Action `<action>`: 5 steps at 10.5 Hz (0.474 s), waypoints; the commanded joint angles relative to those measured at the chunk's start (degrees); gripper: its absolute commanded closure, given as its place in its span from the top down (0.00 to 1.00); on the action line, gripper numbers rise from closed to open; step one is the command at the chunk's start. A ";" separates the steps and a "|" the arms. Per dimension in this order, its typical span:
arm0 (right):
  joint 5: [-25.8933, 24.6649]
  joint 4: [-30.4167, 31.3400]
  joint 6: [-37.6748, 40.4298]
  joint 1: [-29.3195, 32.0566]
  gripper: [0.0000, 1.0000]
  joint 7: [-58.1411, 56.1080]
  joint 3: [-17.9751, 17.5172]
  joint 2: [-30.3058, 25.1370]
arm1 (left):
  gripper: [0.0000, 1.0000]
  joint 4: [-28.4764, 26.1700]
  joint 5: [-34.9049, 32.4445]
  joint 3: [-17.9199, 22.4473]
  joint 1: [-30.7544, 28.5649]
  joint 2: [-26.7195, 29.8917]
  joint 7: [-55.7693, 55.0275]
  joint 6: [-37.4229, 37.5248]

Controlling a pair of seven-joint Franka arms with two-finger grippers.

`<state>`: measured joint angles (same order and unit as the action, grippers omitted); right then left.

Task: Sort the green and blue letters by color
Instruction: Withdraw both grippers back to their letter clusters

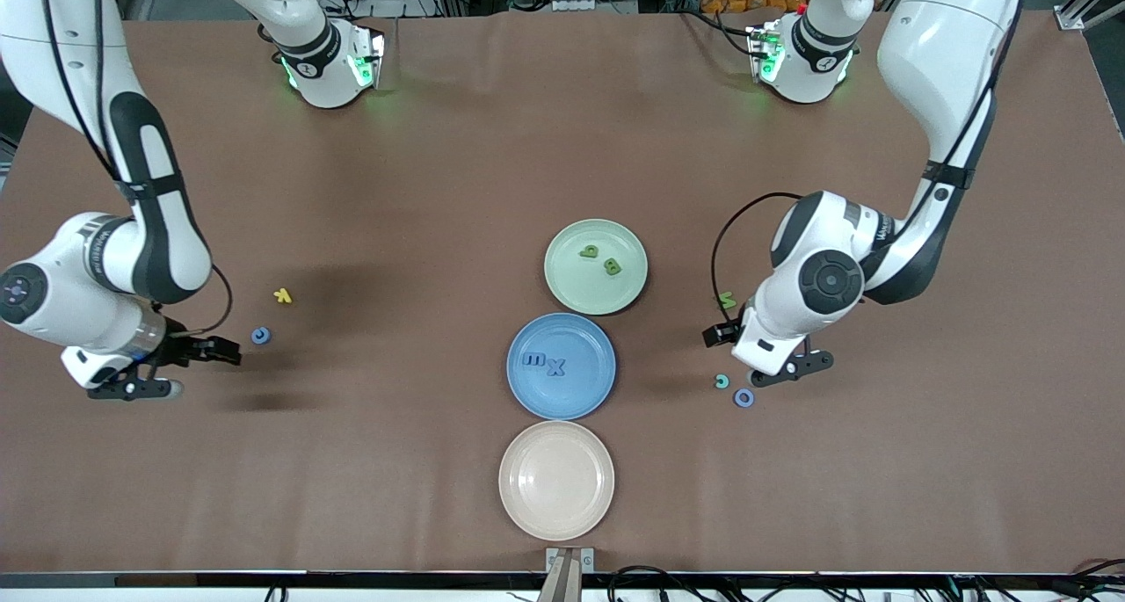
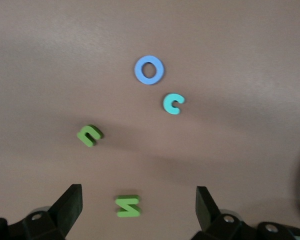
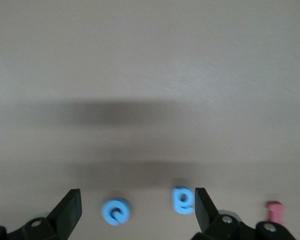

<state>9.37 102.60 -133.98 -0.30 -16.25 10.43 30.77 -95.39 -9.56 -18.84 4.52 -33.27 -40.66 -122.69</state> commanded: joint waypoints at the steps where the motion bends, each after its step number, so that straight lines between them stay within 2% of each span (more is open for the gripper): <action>1: -3.30 4.10 -0.40 2.40 1.00 -2.90 0.38 -2.47 | 1.00 -2.86 -2.57 -0.58 -3.18 1.54 2.86 0.08; 2: -3.30 4.54 -0.75 3.46 1.00 -3.43 0.38 -2.38 | 1.00 -3.57 -2.66 -0.50 -3.72 1.19 3.04 -0.61; 4: -3.30 4.89 -1.54 5.22 1.00 -3.87 0.30 -1.51 | 1.00 -7.07 -6.69 -1.19 -7.57 1.28 6.89 -6.48; 5: -3.13 6.37 -4.16 5.84 1.00 -3.79 0.21 -1.16 | 1.00 -7.96 -6.88 -1.20 -7.42 1.02 7.34 -9.38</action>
<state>6.73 105.54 -134.38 3.49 -19.02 11.46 30.34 -99.11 -14.14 -18.95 -0.48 -33.27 -35.81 -126.06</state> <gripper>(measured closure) 0.000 0.000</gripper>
